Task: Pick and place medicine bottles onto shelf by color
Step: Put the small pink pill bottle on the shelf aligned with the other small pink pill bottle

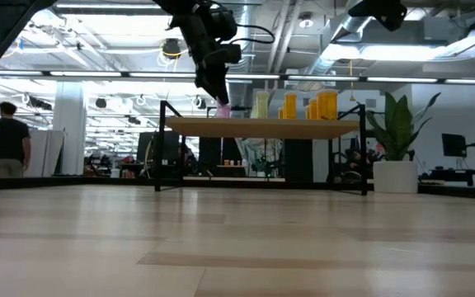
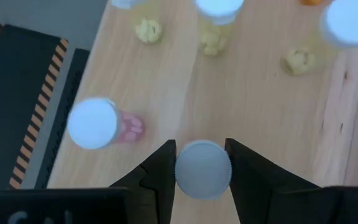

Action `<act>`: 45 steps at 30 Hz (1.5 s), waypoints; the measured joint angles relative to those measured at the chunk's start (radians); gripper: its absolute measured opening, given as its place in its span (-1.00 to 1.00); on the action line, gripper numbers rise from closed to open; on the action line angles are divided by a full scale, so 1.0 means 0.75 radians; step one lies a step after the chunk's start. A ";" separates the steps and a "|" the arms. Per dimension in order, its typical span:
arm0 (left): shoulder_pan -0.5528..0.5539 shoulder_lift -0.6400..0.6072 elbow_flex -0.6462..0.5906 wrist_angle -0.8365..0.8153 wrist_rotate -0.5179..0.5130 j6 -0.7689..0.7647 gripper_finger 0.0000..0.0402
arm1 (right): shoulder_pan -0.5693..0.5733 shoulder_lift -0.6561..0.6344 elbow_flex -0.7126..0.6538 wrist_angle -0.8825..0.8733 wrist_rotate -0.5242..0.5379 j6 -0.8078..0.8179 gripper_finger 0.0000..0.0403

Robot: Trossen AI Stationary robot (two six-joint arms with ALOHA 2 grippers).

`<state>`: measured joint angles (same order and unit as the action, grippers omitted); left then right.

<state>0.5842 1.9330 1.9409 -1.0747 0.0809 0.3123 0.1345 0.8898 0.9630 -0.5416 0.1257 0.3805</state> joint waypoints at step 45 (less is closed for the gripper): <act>-0.008 0.000 0.000 -0.011 -0.005 -0.023 -0.28 | 0.000 0.000 0.000 -0.005 -0.030 0.004 0.29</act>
<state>0.5785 1.9327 1.9411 -1.0827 0.0771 0.2951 0.1345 0.8898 0.9630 -0.5453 0.1036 0.3832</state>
